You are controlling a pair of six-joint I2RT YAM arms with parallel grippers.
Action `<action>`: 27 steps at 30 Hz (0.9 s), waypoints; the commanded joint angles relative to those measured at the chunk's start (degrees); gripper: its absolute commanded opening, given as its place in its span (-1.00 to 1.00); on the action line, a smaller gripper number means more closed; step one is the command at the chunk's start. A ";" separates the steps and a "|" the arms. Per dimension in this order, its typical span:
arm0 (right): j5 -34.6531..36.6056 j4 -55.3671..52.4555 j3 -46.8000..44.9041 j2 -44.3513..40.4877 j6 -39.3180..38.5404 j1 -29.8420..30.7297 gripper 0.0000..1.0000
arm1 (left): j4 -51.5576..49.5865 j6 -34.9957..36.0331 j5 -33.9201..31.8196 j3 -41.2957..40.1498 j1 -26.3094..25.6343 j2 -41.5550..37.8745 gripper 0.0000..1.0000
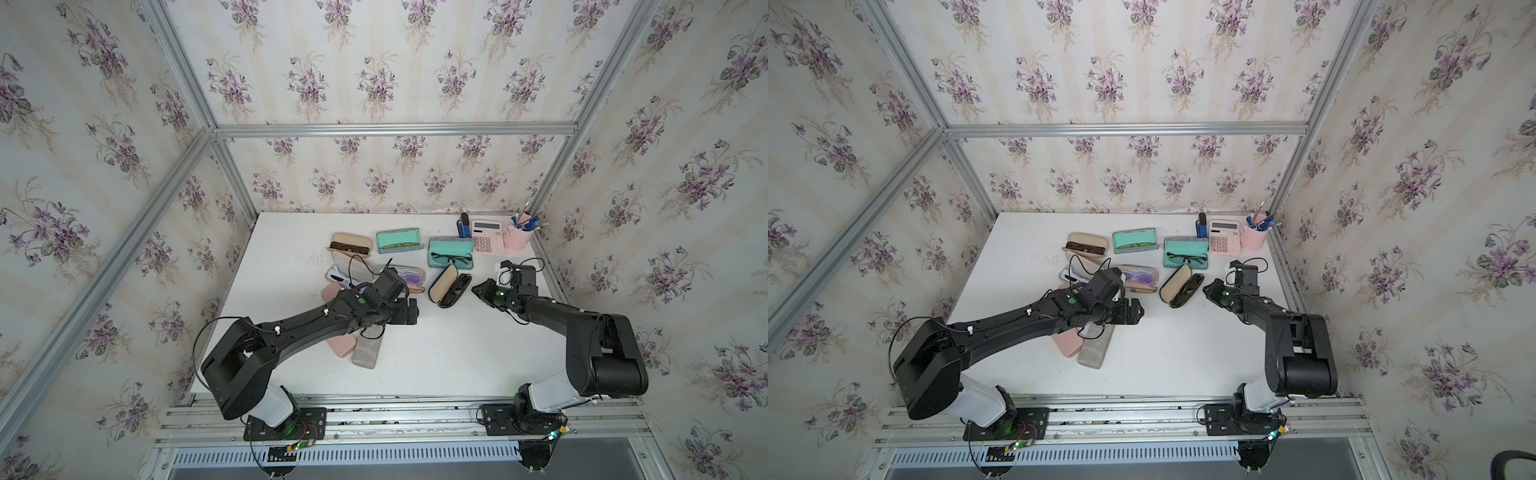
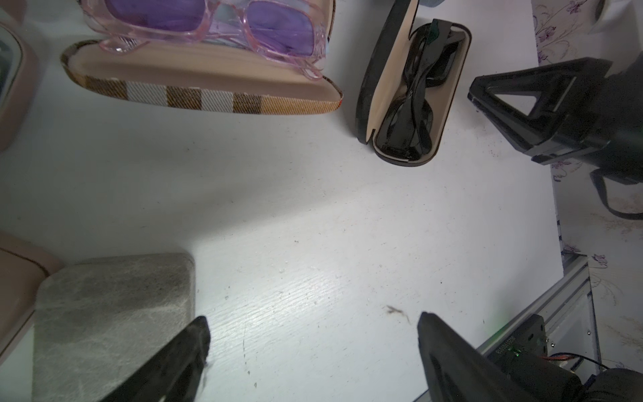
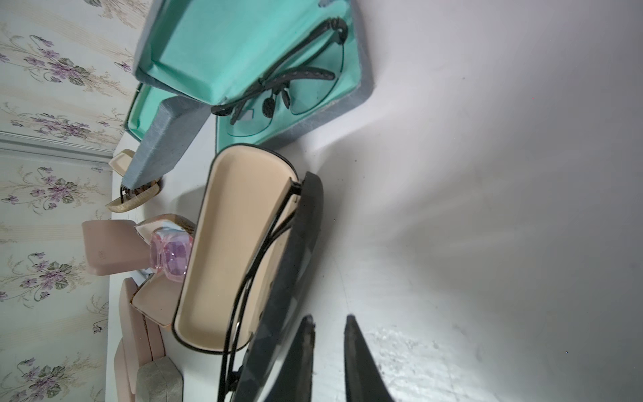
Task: Close the glasses case
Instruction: Adjust the glasses case at the center of the board.
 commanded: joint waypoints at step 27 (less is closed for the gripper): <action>-4.32 -0.73 15.73 18.29 -2.72 1.56 -0.55 | 2.44 -9.57 0.22 7.38 -2.10 16.86 0.39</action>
